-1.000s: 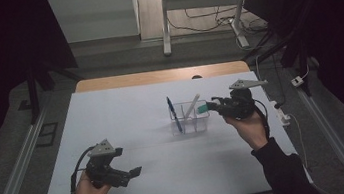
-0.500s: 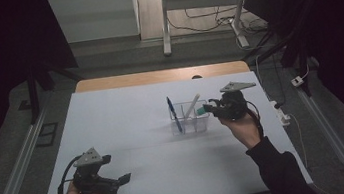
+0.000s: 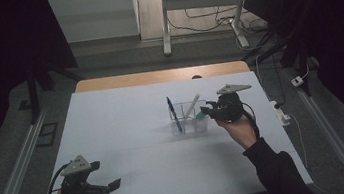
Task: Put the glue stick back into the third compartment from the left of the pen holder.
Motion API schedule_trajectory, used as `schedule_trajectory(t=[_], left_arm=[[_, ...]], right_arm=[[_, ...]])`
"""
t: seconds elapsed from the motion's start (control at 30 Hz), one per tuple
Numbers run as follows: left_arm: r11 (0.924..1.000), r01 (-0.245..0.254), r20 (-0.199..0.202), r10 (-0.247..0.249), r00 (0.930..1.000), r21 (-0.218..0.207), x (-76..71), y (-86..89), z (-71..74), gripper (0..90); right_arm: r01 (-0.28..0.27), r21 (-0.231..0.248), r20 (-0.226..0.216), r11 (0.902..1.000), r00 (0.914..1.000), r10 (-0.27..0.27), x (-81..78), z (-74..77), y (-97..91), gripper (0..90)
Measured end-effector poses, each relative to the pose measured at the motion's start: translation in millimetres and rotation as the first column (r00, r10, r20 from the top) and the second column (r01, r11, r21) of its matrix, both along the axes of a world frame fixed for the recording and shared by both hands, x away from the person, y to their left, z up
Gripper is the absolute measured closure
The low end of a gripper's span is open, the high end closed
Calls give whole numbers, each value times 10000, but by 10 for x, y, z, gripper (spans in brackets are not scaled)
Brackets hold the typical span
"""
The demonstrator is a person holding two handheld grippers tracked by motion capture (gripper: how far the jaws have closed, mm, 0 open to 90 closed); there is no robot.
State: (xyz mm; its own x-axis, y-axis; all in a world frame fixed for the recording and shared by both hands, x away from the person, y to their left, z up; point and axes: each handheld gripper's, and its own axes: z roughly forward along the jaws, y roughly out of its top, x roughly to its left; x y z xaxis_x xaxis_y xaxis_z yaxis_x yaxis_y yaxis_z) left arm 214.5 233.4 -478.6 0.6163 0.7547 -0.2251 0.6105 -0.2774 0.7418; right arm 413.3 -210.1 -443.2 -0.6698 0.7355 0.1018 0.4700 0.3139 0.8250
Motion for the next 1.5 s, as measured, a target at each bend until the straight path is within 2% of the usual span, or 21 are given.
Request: schedule_trajectory(t=[0.17,0.3,0.5,0.63,0.9,1.27,1.4,1.5], left_arm=[[9996,-139,-111,141,9998,243,-22,28,4,0],[9992,-108,-188,115,9998,373,-33,30,5,0],[9994,-76,-264,85,9996,335,-48,52,5,0],[9994,-100,-289,109,9995,322,-56,60,5,0],[9997,-70,-332,78,9994,250,-58,70,5,0],[9993,-13,-428,28,9991,368,-47,51,-1,5],[9985,53,-406,-31,9992,538,-47,33,0,6],[9983,72,-413,-48,9991,575,-49,27,0,7]], right_arm=[[2,243,110,9997,9999,-4,-5,29,-28,520],[-137,420,13,9990,9999,137,-9,46,-58,441],[-401,610,-64,9973,9992,406,-59,90,-83,293],[-555,697,-161,9960,9983,567,-126,121,-106,242],[-872,129,-388,9961,9954,876,-285,164,-113,142],[-1067,46,-994,9943,9893,1066,-581,100,-268,41],[-994,44,-1059,9950,9894,993,-707,86,-366,30],[-928,-111,-882,9956,9919,915,-809,83,-428,20]])
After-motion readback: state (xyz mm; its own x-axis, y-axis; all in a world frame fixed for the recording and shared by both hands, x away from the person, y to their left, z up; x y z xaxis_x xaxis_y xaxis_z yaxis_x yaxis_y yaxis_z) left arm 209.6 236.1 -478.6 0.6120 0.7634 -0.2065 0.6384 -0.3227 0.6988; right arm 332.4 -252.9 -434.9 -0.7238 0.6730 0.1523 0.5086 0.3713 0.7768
